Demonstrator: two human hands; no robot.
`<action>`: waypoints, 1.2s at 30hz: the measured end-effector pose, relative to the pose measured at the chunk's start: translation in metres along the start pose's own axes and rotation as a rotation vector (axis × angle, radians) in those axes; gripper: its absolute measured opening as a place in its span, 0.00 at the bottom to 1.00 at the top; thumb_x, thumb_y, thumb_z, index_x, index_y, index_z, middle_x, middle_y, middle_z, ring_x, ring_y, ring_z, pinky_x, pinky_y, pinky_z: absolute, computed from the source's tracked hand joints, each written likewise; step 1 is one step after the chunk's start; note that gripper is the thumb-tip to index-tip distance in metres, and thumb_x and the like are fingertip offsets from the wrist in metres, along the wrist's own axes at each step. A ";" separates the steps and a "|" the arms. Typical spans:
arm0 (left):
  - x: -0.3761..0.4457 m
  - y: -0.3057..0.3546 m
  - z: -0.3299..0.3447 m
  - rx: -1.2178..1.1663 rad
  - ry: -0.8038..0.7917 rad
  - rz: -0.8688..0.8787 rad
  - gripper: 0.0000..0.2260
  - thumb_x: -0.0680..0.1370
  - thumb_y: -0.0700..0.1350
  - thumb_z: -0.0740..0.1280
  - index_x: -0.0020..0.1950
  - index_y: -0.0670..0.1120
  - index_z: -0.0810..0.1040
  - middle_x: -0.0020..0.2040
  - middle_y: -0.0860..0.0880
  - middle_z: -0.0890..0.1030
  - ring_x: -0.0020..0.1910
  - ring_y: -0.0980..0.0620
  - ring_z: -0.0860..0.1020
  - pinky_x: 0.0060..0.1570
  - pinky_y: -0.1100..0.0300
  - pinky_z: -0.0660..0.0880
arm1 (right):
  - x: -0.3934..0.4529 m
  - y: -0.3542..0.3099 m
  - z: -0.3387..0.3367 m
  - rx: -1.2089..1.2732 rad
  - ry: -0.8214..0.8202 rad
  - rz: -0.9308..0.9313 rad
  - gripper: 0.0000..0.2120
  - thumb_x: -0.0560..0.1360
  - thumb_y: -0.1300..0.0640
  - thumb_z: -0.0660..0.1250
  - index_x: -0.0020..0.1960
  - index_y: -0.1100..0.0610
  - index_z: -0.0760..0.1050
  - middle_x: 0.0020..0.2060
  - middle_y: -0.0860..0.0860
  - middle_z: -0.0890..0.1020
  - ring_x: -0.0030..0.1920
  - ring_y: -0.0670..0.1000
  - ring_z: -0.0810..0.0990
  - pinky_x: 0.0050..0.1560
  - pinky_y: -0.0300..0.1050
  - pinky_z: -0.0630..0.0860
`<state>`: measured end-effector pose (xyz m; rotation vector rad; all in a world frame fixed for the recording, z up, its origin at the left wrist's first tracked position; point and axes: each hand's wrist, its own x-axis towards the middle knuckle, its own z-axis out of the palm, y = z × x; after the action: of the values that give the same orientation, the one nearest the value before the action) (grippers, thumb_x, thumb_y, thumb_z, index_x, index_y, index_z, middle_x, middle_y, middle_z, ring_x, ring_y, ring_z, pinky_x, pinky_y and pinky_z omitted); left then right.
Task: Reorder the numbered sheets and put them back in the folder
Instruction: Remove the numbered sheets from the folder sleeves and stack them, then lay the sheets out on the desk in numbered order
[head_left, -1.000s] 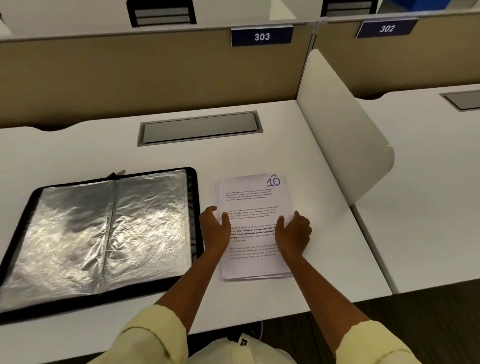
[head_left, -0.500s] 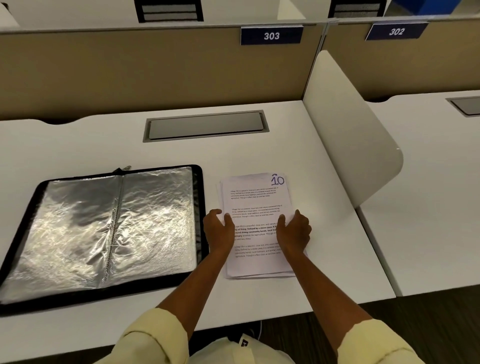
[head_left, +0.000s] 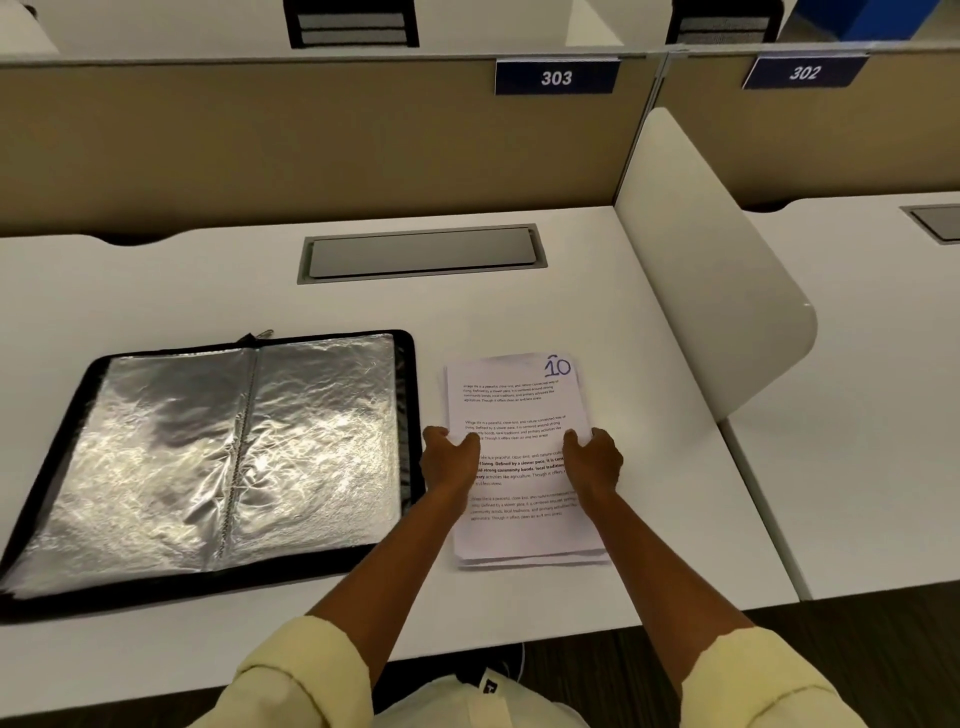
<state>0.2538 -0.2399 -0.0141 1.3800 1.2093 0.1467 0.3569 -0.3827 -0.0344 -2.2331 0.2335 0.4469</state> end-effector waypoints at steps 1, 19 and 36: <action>0.002 0.001 -0.002 -0.026 -0.014 -0.025 0.21 0.79 0.46 0.67 0.69 0.43 0.64 0.60 0.43 0.75 0.52 0.49 0.75 0.45 0.57 0.73 | -0.002 0.000 0.000 0.020 -0.014 0.005 0.23 0.81 0.53 0.64 0.70 0.65 0.70 0.63 0.61 0.79 0.62 0.61 0.78 0.63 0.54 0.76; 0.020 0.018 -0.020 -0.246 -0.106 0.080 0.26 0.73 0.42 0.76 0.66 0.44 0.68 0.58 0.47 0.79 0.51 0.50 0.79 0.41 0.60 0.76 | 0.001 -0.026 -0.032 0.295 -0.237 -0.210 0.10 0.79 0.64 0.65 0.59 0.56 0.73 0.52 0.55 0.82 0.47 0.55 0.82 0.44 0.42 0.80; -0.007 0.102 -0.023 -0.333 0.191 0.671 0.05 0.78 0.47 0.67 0.47 0.45 0.76 0.43 0.48 0.82 0.41 0.50 0.82 0.41 0.55 0.82 | -0.011 -0.090 -0.046 0.549 -0.019 -0.434 0.05 0.80 0.61 0.66 0.53 0.56 0.70 0.45 0.49 0.79 0.43 0.48 0.81 0.36 0.34 0.78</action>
<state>0.2901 -0.2014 0.0767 1.4432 0.7808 0.9251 0.3859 -0.3602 0.0602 -1.6733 -0.1304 0.1410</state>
